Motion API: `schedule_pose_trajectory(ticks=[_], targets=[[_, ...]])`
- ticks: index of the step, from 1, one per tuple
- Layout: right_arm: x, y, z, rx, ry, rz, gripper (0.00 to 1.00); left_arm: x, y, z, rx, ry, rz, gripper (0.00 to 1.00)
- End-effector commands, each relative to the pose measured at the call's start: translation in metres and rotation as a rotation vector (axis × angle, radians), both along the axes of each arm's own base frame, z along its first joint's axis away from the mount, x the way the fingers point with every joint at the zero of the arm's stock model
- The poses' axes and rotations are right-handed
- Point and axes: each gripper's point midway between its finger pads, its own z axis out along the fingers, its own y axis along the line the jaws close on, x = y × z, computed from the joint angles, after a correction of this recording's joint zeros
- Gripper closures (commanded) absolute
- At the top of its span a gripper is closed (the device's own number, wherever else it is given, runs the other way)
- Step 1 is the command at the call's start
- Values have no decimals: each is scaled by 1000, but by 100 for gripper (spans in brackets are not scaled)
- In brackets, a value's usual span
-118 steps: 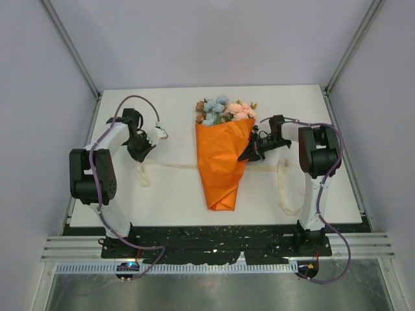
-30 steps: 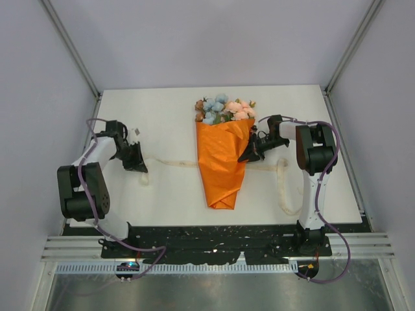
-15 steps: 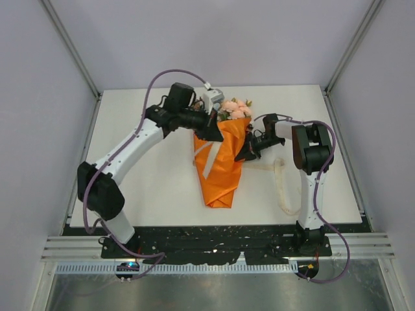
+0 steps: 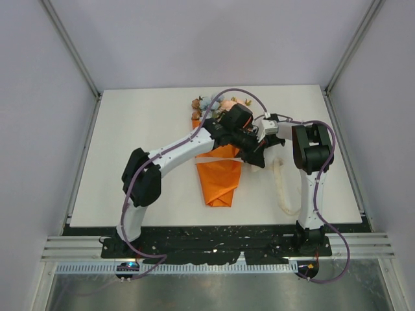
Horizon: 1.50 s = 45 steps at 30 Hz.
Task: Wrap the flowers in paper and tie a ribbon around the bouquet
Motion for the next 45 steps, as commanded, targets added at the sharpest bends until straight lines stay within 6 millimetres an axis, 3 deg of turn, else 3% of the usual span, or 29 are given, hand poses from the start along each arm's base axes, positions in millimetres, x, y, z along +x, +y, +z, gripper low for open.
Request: schedule_pose_trajectory(ticks=[1, 8, 11, 14, 20, 24, 31, 34, 37, 39, 42, 45], targets=[[-8, 1, -15, -24, 65, -19, 95, 21, -10, 30, -86, -91, 39, 100], [-8, 7, -11, -13, 55, -17, 95, 13, -26, 103, -263, -116, 15, 100], [-11, 13, -9, -7, 65, -13, 95, 16, -29, 105, -271, -126, 15, 100], [-14, 17, -7, -5, 61, -2, 95, 28, -29, 92, -262, -102, 48, 100], [-31, 22, -11, -7, 84, 20, 94, 35, -15, 109, -321, -146, 85, 100], [-41, 25, -8, 2, 98, 34, 95, 54, 22, 113, -326, -94, 141, 100], [-37, 26, 5, 8, 70, 35, 94, 113, 133, 96, -219, -147, 354, 100], [-35, 26, 0, -5, 69, 36, 95, 120, 158, 108, -206, -166, 368, 100], [-34, 27, -7, -21, 76, 39, 95, 109, 161, 127, -239, -202, 341, 100], [-33, 29, -10, -27, 77, 42, 95, 103, 152, 147, -302, -206, 338, 100], [-31, 32, -12, -26, 80, 39, 95, 83, 119, 161, -350, -165, 262, 100], [-29, 34, -11, -25, 80, 36, 94, 57, 76, 146, -355, -101, 162, 100]])
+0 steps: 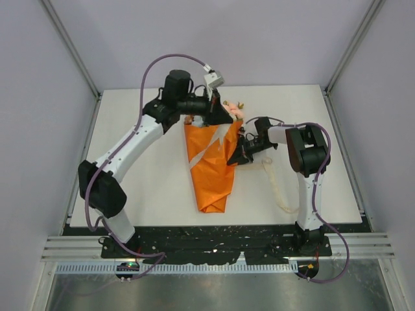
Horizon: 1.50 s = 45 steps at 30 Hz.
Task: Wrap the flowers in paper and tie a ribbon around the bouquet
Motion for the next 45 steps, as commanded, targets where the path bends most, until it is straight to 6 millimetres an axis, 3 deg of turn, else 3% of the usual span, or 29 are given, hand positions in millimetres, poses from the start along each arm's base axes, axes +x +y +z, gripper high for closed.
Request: schedule_pose_trajectory(ticks=[1, 4, 5, 6, 8, 9, 12, 14, 16, 21, 23, 26, 27, 29, 31, 35, 39, 41, 45], targets=[[-6, 4, -12, -55, 94, -15, 95, -46, -63, 10, -84, 22, -194, 100], [-5, 4, -11, -50, 88, -15, 94, -69, -92, -25, -59, 51, -263, 100], [-4, 3, -11, -49, 90, -16, 95, -75, -100, -36, -42, 39, -287, 96], [-5, 4, -11, -48, 89, -13, 95, -84, -106, -51, -3, 43, -312, 89], [-5, 4, -11, -44, 88, -13, 94, -93, -111, -75, 71, 49, -330, 60], [-4, 4, -12, -45, 86, -15, 94, -93, -109, -86, 110, 35, -325, 51], [-7, 4, -13, -43, 95, -13, 94, -89, -96, -99, 200, 31, -281, 35], [-8, 4, -16, -44, 101, -16, 94, -89, -89, -97, 235, 3, -277, 19], [-7, 4, -15, -41, 101, -18, 95, -91, -80, -93, 271, -4, -281, 18], [-7, 4, -15, -43, 85, -14, 95, -121, -36, -100, 396, -40, -398, 18], [-7, 4, -14, -43, 85, -14, 95, -128, -18, -101, 403, -8, -413, 25], [-7, 2, -15, -52, 71, -10, 95, -98, 8, -111, 319, 121, -227, 38], [-6, 2, -13, -55, 60, -5, 95, -73, 13, -113, 270, 119, -128, 47], [-6, 1, -13, -66, 47, -2, 95, -46, 31, -142, 253, 268, 26, 60], [-5, 1, -12, -69, 34, -1, 95, -25, 35, -160, 248, 439, 132, 70], [-2, -1, -9, -90, -1, 5, 95, -2, 23, -195, 251, 586, 196, 74], [-2, -5, -7, -115, -31, 13, 95, 9, 25, -239, 349, 701, 277, 81], [-1, -6, -2, -119, -55, 21, 89, 7, 28, -259, 389, 746, 286, 83], [1, -26, 27, -137, -104, 56, 52, -4, 40, -288, 478, 801, 309, 88]])
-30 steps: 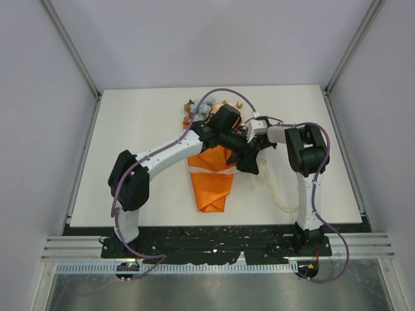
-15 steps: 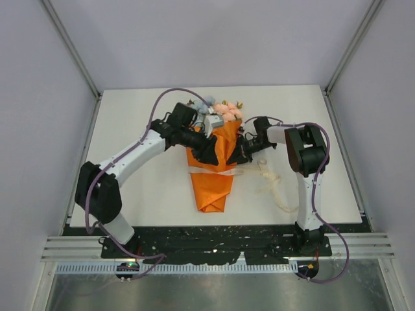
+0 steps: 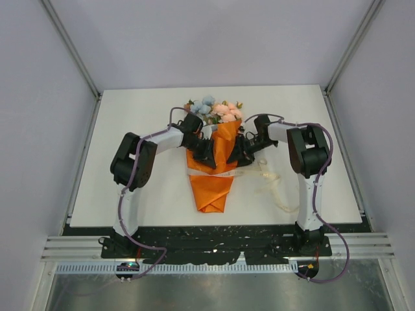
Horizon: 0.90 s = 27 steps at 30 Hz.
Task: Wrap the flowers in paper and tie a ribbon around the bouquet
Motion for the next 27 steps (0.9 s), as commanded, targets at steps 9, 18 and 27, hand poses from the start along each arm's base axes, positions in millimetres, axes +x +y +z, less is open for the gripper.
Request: schedule_pose_trajectory(ticks=[9, 18, 27], targets=[[-13, -164, 98, -312, -393, 234, 17, 6, 3, -4, 62, -1, 6, 90], [-137, -236, 63, -598, -486, 723, 14, 9, 1, -3, 56, -5, -6, 90], [-147, -279, 27, -856, -625, 915, 10, 9, 1, -3, 54, -4, -13, 90]])
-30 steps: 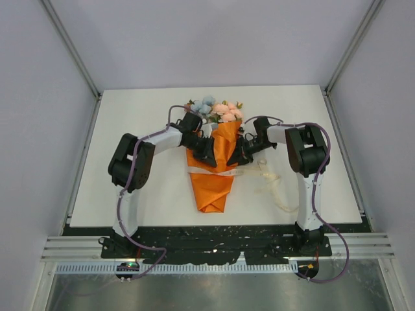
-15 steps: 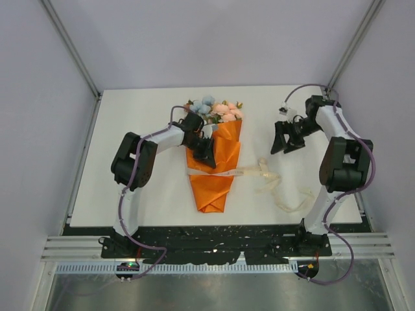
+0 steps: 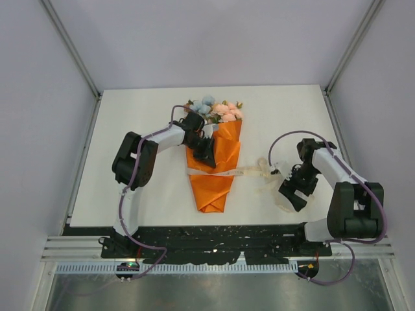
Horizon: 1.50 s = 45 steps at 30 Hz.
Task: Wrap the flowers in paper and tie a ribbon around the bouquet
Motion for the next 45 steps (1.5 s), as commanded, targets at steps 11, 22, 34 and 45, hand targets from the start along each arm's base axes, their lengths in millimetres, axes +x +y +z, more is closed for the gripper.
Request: schedule_pose_trajectory(ticks=[11, 22, 34, 45], targets=[[63, -61, -34, -293, -172, -124, 19, 9, -5, 1, -7, -26, -9, 90], [192, -150, 5, -440, -419, -300, 94, 10, -4, 1, -3, -37, -12, 91], [399, -146, 272, -104, -1214, -517, 94, 20, -6, 4, -2, -44, -9, 93], [253, 113, 288, 698, -913, -161, 95, 35, -15, 51, -142, -124, -20, 90]])
